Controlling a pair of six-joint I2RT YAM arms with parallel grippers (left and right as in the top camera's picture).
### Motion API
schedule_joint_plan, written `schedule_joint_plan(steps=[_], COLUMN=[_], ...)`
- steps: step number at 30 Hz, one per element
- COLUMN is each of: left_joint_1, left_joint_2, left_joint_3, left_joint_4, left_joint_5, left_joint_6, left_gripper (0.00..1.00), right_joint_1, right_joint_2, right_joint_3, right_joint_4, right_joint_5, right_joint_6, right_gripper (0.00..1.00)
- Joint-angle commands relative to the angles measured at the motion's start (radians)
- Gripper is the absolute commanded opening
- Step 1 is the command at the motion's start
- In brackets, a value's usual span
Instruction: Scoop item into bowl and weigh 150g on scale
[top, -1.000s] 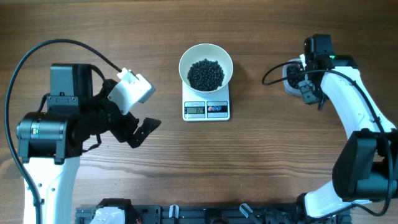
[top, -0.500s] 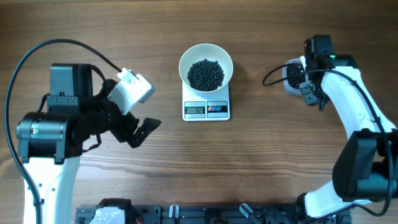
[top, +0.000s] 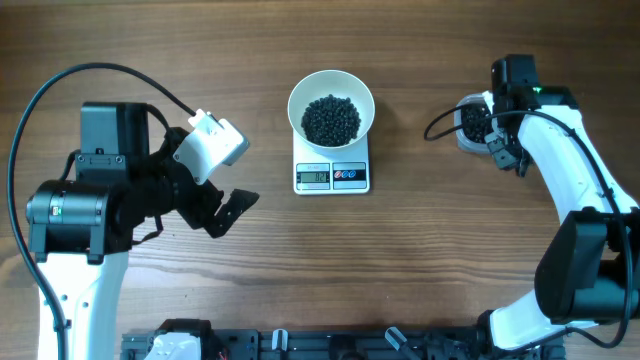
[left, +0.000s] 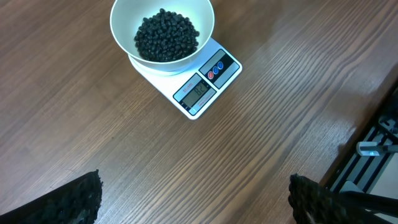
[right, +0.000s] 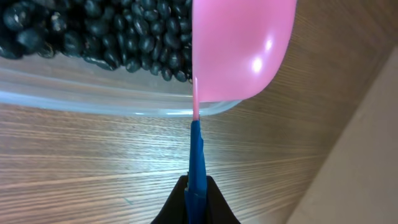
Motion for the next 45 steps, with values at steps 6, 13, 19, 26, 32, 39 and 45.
schedule_joint_plan(steps=[6,13,19,26,32,39,45], left_joint_1=[0.006,0.006,0.006,0.006,0.006,0.006,0.006], left_joint_2=[0.004,0.004,0.004,0.004,0.004,0.004,0.004], left_joint_3=[0.019,0.019,0.019,0.019,0.019,0.019,0.019], left_joint_4=[-0.001,-0.001,-0.001,-0.001,-0.001,-0.001,-0.001], left_joint_5=[0.008,0.008,0.008,0.008,0.008,0.008,0.008], left_joint_6=[0.012,0.012,0.012,0.012,0.012,0.012,0.012], left_gripper=[1.00,1.00,1.00,1.00,1.00,1.00,1.00], right_joint_1=[-0.014,-0.016,-0.015,-0.016,-0.016,-0.016,-0.016], right_joint_2=[0.008,0.013,0.015,0.026,0.042,0.045,0.045], right_joint_3=[0.018,0.018,0.017,0.017,0.014,0.014,0.014], right_joint_4=[0.000,0.014,0.023,0.024,0.023,0.023,0.026], right_joint_5=[0.108,-0.010,-0.032,-0.063,-0.079,-0.220,-0.343], right_joint_6=[-0.131,-0.130,-0.125,-0.118,-0.101,-0.098,-0.070], right_gripper=[0.04,0.04,0.04,0.04,0.04,0.04,0.04])
